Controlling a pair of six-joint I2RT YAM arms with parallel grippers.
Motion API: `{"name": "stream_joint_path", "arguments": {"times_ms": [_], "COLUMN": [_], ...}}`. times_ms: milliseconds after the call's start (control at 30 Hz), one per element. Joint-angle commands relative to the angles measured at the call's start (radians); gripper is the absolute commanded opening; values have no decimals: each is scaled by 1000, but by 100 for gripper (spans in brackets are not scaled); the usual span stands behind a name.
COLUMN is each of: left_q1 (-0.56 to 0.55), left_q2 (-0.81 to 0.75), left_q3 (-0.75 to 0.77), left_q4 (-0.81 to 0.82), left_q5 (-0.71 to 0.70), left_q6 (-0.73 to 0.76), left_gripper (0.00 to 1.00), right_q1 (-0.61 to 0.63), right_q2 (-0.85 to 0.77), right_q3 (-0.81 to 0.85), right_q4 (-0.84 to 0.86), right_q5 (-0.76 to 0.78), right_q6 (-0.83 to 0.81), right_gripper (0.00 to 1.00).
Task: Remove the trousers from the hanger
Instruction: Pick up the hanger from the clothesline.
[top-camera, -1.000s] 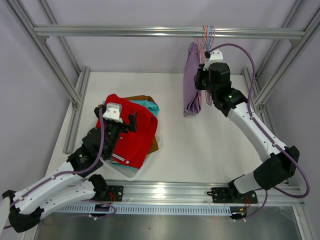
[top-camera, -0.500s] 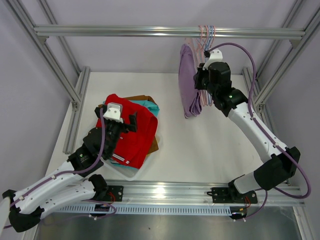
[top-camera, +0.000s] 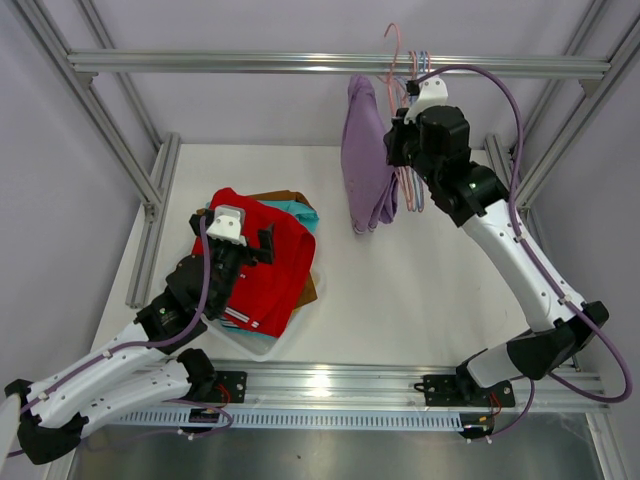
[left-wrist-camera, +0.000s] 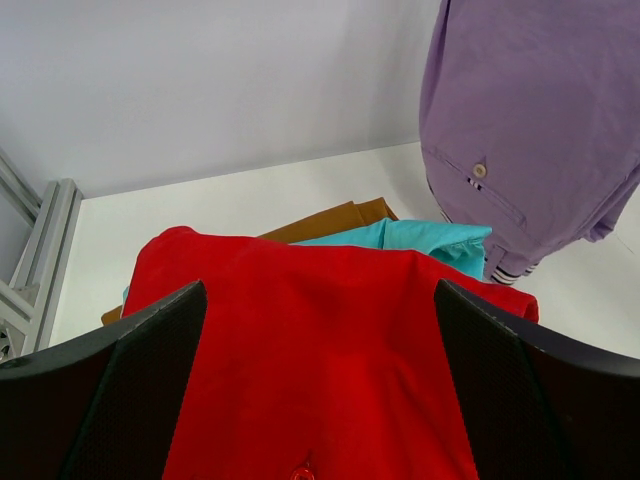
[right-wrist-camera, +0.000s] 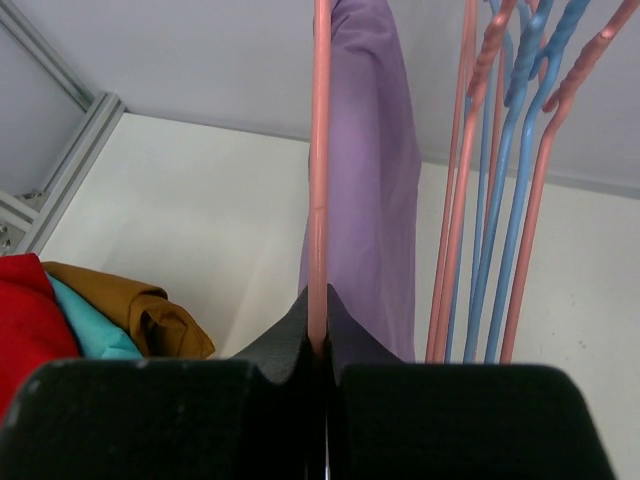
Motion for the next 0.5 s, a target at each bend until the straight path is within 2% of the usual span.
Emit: {"name": "stream_joint_path", "arguments": {"times_ms": [0, 300, 467], "left_q1": [8, 8, 6], "left_q2": [-2, -4, 0], "left_q3": [39, 36, 47], "left_q4": [16, 18, -17], "left_q5": [12, 32, 79], "left_q6": [-4, 1, -10], "left_gripper": [99, 99, 99], "right_q1": [16, 130, 228], "right_q2": [-10, -76, -145], "right_q3": [91, 2, -107], "right_q4": [97, 130, 157], "right_q5": [35, 94, 221], "right_q6": [-19, -14, -22], "right_gripper": [0, 0, 0]}}
